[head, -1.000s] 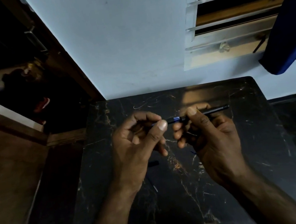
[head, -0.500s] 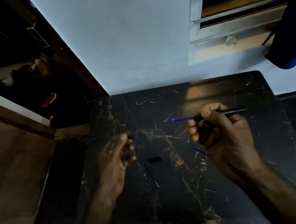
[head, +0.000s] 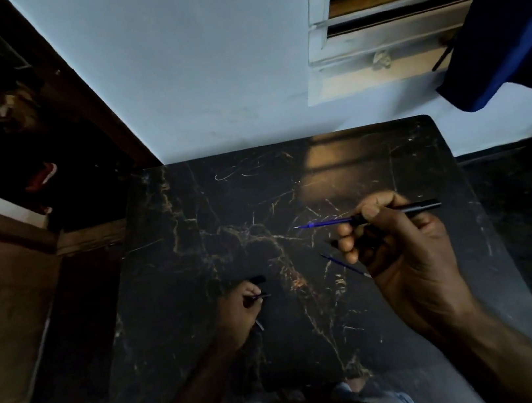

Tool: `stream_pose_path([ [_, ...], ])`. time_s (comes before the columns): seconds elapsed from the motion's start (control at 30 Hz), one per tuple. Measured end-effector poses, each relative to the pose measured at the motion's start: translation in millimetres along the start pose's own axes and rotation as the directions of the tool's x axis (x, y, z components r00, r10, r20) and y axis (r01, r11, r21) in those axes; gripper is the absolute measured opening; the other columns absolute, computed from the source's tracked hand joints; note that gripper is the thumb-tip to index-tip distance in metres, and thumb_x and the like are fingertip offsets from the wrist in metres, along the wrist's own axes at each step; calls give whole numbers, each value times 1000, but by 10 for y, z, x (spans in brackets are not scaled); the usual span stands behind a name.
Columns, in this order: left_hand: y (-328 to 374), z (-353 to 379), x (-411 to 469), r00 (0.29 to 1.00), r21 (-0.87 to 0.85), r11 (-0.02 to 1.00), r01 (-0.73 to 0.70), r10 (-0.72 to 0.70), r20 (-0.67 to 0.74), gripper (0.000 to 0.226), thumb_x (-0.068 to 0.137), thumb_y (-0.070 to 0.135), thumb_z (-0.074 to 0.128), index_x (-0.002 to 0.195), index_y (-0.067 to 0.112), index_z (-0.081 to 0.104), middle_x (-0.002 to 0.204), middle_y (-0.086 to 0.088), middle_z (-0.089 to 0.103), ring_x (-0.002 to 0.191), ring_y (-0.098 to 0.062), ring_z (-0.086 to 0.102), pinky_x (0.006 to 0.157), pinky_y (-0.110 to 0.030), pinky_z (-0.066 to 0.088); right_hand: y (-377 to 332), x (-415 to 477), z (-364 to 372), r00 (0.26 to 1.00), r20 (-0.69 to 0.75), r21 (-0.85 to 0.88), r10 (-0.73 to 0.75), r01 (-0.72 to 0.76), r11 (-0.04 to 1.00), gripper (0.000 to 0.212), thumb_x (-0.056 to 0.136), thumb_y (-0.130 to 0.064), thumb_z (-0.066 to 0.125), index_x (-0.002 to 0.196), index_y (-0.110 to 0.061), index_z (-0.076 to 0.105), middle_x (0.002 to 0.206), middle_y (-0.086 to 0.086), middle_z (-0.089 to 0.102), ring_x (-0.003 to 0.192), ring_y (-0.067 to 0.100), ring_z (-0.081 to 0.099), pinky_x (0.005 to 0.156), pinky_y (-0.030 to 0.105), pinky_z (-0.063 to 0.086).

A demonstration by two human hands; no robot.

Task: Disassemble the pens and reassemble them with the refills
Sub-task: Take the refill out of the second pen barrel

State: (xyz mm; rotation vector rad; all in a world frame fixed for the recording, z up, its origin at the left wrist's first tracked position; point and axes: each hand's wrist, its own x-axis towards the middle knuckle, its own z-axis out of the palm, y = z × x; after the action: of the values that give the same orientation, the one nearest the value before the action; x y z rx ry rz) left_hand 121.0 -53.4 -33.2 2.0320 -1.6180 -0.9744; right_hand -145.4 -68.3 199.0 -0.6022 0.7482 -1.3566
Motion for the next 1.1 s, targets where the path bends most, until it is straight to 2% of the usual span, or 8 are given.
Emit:
stream_pose_path([
  [0.1,-47,-23,36,997,202,976,-82,82,10,13,84,10,85,94,12,77,97,-3,77,94,-24,71,85,-39,56,18,-36,-22,1000,17,-4,-3,3,1000,13,97,-7,57,90,-8,67,82,19,70,71,27,69,60,32,56],
  [0.23,-84,-3,18,991,359,927,-107,127,-33,19,80,20,88,93,20,75,110,-4,72,104,-28,70,85,-38,55,46,-74,-12,1000,13,-14,-1,1,1000,13,97,-8,57,91,-8,68,83,21,70,74,28,70,59,31,56],
  [0.43,-84,23,29,996,398,913,-85,87,14,22,89,33,79,109,26,72,124,3,65,116,-22,66,93,-35,52,53,-145,63,1000,6,-18,-4,4,1000,13,95,-7,58,88,-10,68,83,23,69,70,27,69,58,32,56],
  [0.67,-68,26,9,994,411,905,-106,98,42,26,92,37,76,115,26,70,132,3,62,125,-20,61,102,-32,48,66,-213,112,1000,3,-23,-1,1,1000,14,95,-6,56,88,-8,67,81,23,69,69,29,68,57,33,56],
  [0.8,-53,50,-23,997,414,907,-82,70,44,28,93,38,75,118,29,69,145,2,58,132,-19,59,103,-31,48,79,-259,125,1000,0,-30,-4,4,1000,13,94,-5,56,87,-8,67,80,23,69,69,29,68,57,33,56],
  [1.1,-63,79,-13,995,433,896,-98,86,47,19,95,39,73,110,29,73,128,8,59,116,-15,64,95,-30,51,99,-353,58,1000,11,-42,-14,14,999,12,98,-5,54,93,-5,64,84,23,69,72,29,68,60,34,56],
])
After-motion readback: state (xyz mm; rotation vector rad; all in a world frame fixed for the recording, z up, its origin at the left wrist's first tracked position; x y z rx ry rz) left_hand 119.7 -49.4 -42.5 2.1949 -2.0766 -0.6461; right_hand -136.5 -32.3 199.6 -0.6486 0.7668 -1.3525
